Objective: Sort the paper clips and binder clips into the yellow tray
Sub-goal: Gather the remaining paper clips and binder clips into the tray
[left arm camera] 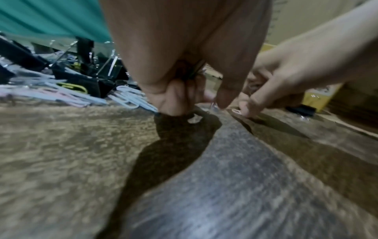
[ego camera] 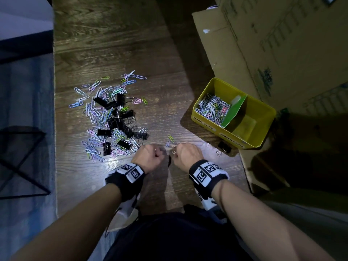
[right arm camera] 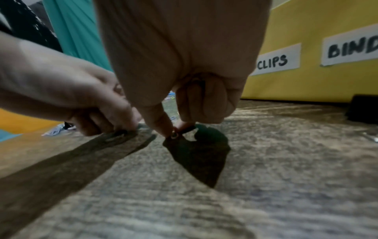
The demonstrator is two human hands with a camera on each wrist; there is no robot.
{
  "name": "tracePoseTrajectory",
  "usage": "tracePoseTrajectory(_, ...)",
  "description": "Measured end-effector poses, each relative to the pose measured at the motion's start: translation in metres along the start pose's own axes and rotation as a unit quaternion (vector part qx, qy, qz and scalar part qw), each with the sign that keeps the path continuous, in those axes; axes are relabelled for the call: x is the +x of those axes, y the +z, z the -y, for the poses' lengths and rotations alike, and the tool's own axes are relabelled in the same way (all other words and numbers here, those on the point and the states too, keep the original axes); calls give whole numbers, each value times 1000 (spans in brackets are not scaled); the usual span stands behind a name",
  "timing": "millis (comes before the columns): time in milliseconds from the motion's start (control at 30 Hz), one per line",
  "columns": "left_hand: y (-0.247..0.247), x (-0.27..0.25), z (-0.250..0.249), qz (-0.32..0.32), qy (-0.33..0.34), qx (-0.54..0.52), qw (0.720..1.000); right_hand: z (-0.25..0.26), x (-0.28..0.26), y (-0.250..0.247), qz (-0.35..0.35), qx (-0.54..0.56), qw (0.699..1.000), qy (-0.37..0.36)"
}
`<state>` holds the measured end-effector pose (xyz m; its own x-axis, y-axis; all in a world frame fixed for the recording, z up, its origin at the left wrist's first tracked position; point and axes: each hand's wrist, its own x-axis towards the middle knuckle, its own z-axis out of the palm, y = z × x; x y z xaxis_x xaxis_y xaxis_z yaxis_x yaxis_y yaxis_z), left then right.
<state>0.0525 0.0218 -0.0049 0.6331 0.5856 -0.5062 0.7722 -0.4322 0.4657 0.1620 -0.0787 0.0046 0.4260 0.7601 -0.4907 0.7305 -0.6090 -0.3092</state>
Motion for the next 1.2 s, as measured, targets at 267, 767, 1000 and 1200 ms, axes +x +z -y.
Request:
tracePoseTrajectory(267, -21, 9, -8, 14, -89, -627, 774, -17, 12, -12, 86, 384, 915, 85)
tracePoseTrajectory(767, 4, 20, -13, -42, 5, -36, 998, -19, 37, -22, 6, 671, 738, 77)
tracePoseTrajectory(1000, 7, 16, -15, -19, 39, 67, 997, -10, 43, -17, -10, 391, 912, 123)
tracePoseTrajectory(1200, 5, 22, -17, 29, 48, 86, 995, 4, 41, -10, -61, 106, 992, 29)
